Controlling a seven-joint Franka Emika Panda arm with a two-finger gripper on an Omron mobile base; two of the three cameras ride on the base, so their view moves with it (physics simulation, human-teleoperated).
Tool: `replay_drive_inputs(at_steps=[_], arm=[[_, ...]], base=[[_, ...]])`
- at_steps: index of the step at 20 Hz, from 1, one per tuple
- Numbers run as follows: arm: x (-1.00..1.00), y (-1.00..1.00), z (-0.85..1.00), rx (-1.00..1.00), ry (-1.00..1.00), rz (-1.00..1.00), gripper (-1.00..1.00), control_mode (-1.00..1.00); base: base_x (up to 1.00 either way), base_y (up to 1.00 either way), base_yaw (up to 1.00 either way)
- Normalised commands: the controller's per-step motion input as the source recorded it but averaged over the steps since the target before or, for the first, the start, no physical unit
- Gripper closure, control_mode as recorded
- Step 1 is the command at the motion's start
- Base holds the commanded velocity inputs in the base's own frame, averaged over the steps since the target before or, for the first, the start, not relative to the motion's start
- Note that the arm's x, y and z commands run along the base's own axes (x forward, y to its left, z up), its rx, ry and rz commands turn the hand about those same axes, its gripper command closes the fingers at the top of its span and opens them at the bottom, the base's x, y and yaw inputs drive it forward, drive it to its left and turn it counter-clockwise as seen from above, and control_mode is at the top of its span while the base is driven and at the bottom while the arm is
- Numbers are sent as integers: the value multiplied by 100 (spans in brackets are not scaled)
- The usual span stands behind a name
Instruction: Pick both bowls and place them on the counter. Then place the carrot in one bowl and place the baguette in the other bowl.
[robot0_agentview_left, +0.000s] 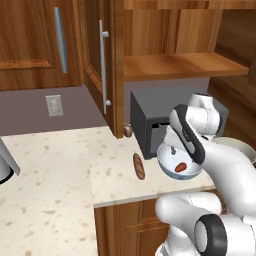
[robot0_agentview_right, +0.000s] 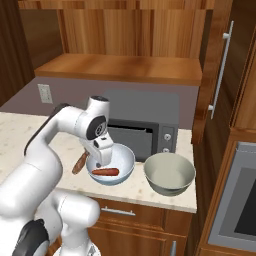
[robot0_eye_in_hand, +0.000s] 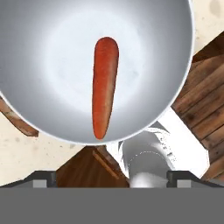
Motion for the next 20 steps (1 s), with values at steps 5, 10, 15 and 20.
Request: replay_drive_inputs(at_steps=[5, 10, 15, 20], arm=[[-30, 49, 25, -8, -6, 0, -100, -100], [-17, 58, 11, -12, -11, 0, -100, -100], [-5, 58, 0, -12, -15, 0, -100, -100], [3, 47, -8, -7, -5, 0, -100, -100]], base=[[0, 0, 0], [0, 0, 0], [0, 0, 0], [0, 0, 0]])
